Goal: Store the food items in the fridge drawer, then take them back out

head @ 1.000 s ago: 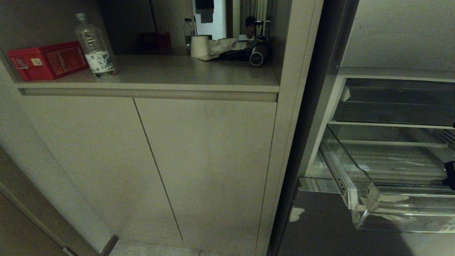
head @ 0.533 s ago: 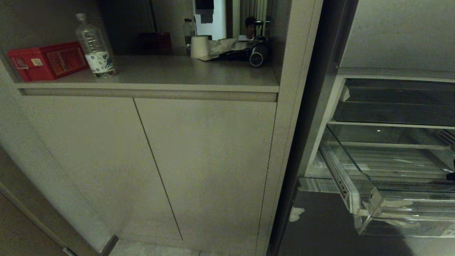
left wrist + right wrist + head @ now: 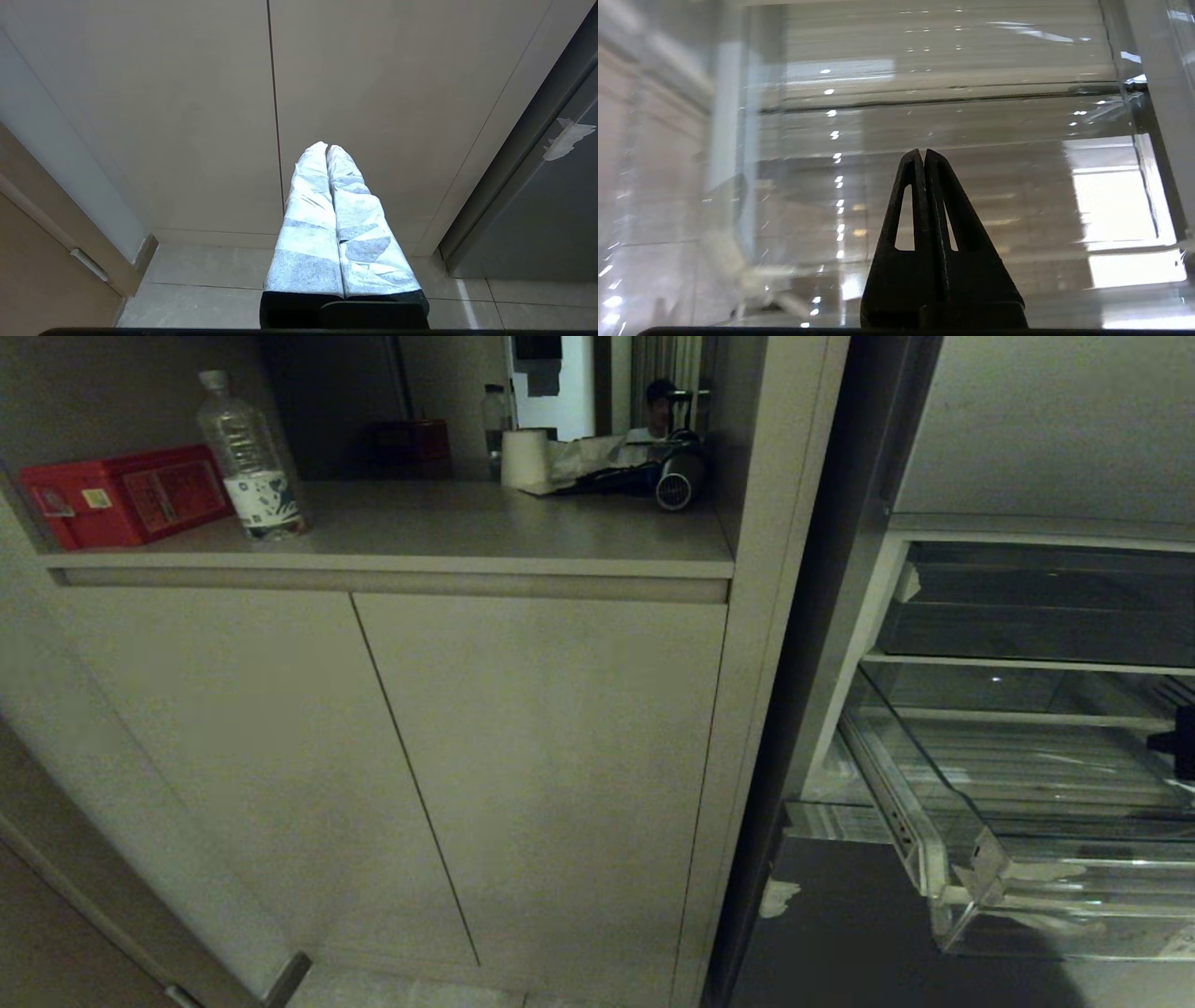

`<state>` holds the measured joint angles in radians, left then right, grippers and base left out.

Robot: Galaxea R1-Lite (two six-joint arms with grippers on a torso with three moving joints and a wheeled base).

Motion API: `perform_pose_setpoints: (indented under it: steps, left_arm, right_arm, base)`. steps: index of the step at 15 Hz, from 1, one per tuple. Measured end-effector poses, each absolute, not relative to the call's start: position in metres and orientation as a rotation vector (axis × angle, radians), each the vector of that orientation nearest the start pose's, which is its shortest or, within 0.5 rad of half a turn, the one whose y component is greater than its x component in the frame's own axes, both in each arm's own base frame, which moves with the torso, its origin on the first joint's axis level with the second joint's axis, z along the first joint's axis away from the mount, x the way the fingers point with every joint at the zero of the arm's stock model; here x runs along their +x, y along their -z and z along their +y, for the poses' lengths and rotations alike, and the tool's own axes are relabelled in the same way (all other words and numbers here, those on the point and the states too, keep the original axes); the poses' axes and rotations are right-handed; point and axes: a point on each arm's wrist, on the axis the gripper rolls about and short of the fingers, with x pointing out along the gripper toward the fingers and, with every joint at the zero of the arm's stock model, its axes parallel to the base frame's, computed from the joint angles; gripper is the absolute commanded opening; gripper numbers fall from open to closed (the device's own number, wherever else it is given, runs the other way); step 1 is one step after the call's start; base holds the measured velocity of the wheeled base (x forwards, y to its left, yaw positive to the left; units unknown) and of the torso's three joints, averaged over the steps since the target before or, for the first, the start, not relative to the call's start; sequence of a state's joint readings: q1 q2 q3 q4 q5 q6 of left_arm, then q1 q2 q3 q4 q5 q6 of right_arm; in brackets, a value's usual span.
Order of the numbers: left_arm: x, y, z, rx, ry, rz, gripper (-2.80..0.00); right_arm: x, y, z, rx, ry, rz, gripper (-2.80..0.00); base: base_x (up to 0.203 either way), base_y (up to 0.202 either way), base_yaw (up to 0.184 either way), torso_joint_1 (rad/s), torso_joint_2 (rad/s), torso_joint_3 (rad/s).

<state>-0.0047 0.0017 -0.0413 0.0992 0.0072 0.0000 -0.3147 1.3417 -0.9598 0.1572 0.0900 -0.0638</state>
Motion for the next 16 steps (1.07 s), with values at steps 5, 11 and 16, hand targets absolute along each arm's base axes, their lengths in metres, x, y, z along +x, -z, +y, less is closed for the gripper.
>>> perform_pose_setpoints:
  steps: [5,11,16]
  left_arm:
    - [-0.026,-0.077,0.0,0.0,-0.003,0.06,-2.8]
    - [-0.026,-0.077,0.0,0.0,-0.003,0.06,-2.8]
    - [-0.026,-0.077,0.0,0.0,-0.003,0.06,-2.8]
  right_arm:
    - [0.145,-0.262,-0.042,0.014,0.171,0.393,-2.8]
    - [0.058,-0.25,-0.011,0.019,0.122,0.202,-2.8]
    - [0.002,-0.209,-0.002,-0.003,0.106,0.082,-2.8]
  base:
    - [0.0,0.0,0.0,0.0,0.0,0.0]
    - [0.0,0.0,0.0,0.0,0.0,0.0]
    - [0.0,0.0,0.0,0.0,0.0,0.0]
